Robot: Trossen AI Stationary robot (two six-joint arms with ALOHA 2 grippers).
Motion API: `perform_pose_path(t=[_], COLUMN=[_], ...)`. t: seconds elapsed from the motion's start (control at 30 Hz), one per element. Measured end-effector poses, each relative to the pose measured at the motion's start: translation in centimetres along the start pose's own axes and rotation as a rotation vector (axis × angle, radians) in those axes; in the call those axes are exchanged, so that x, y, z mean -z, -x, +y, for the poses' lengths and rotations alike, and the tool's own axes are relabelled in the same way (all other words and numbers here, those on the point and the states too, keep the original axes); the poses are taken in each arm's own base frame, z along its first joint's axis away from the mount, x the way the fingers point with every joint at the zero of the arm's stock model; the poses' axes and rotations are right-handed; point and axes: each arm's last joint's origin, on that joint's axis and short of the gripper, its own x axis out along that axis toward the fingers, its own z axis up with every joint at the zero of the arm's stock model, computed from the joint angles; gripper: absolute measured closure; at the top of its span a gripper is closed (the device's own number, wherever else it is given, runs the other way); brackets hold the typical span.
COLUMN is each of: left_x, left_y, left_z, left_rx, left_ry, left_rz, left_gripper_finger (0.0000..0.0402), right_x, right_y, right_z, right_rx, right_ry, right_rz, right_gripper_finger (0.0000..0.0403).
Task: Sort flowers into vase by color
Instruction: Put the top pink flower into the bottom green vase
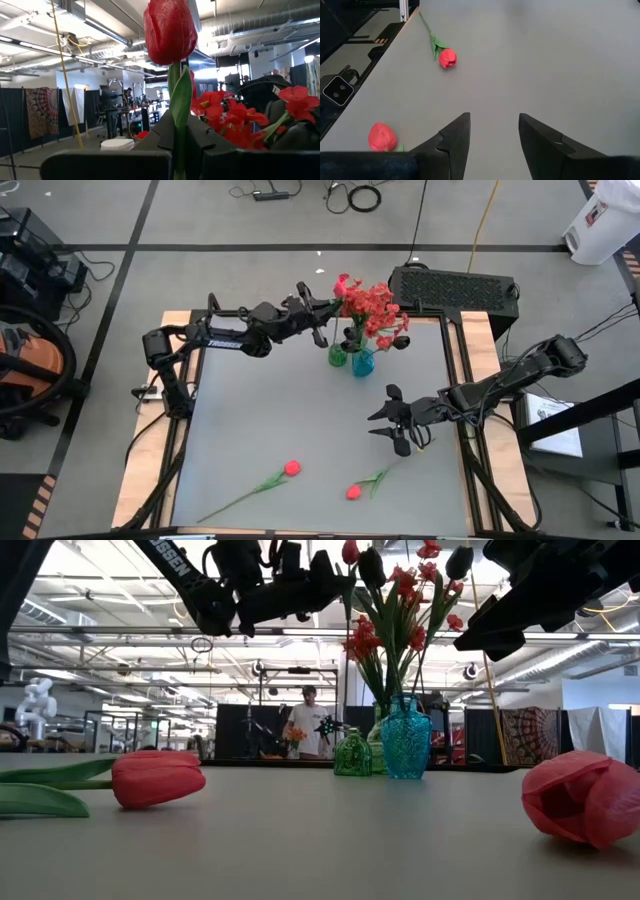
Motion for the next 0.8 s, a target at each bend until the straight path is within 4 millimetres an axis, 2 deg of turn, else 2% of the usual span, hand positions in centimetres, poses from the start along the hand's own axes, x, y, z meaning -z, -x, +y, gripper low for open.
perform_pose_path(t=[0.8], left_x=[-0.07], left_y=[-0.15], left_z=[-0.82], left_rx=[-0.032], left_ry=[0.011], left_rz=[-0.001], left_gripper_finger=[0.0387], right_x=[-0.05], right_y=[0.00], right_z=[0.01], right_rx=[-0.001], right_ry=[0.002], right_rz=[-0.005], right_gripper_finger=[0.0243])
